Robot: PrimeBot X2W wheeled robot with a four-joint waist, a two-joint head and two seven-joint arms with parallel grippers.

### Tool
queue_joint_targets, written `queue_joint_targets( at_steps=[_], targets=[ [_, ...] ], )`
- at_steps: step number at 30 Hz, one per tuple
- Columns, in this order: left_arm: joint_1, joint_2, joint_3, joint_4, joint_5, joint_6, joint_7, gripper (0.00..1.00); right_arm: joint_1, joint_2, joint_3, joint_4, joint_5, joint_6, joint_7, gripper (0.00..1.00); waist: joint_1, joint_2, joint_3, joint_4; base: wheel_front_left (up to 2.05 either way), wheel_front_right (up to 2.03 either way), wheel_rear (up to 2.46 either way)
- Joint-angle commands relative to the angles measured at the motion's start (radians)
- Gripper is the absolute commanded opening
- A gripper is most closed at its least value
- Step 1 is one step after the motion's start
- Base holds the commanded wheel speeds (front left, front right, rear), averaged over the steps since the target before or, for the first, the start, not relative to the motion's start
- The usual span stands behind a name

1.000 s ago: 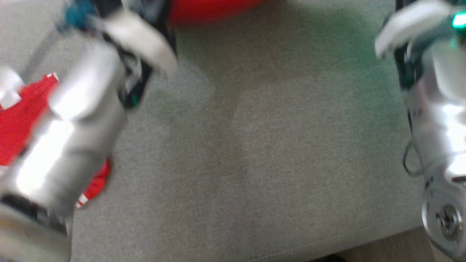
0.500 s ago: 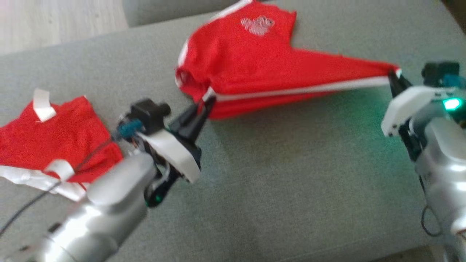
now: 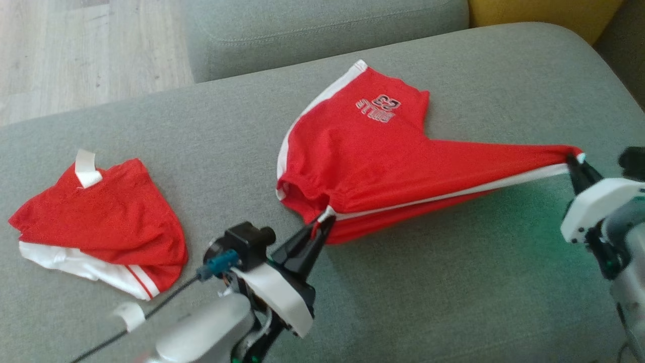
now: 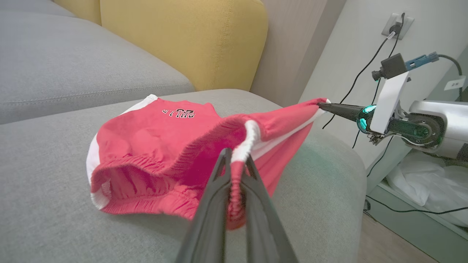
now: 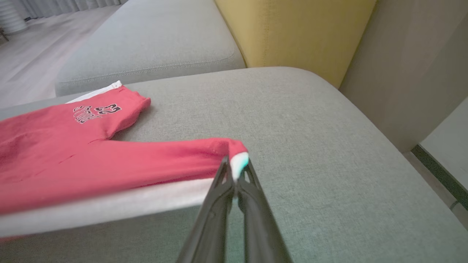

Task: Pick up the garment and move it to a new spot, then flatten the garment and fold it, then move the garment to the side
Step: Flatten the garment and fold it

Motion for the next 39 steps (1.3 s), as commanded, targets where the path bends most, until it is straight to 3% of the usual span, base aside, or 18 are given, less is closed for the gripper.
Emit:
queue_joint_targets(
  at_steps=[1, 10, 20, 27, 39],
  targets=[
    [-0.013, 0.029, 0.04, -0.034, 0.001, 0.028, -0.014, 0.0, 0.013, -0.055, -0.035, -0.076, 0.017, -0.001, 0.01, 0.0, 0.0003, -0.0001, -0.002, 0.004, 0.0, 0.0, 0.0],
    [-0.032, 0.014, 0.057, -0.07, 0.008, 0.068, -0.017, 0.0, 0.062, -0.029, -0.18, -0.28, -0.046, -0.001, 0.077, 0.0, 0.0003, -0.0001, 0.051, 0.044, 0.0, 0.0, 0.0],
    [-0.132, -0.02, 0.089, -0.051, 0.023, 0.065, -0.019, 0.0, -0.06, 0.054, -0.264, -0.402, -0.189, -0.001, 0.151, 0.0, 0.0003, -0.0001, 0.147, 0.121, 0.0, 0.0, 0.0],
    [-0.2, -0.054, 0.098, -0.022, 0.033, 0.054, -0.017, 0.0, -0.222, 0.073, -0.246, -0.326, -0.263, -0.001, 0.153, 0.0, 0.0003, -0.0001, 0.232, 0.183, 0.0, 0.0, 0.0],
    [-0.284, -0.137, 0.092, 0.043, 0.056, 0.024, -0.027, 0.0, -0.489, 0.065, -0.17, -0.055, -0.373, -0.001, 0.073, 0.0, 0.0003, -0.0001, 0.364, 0.297, 0.0, 0.0, 0.0]
  ],
)
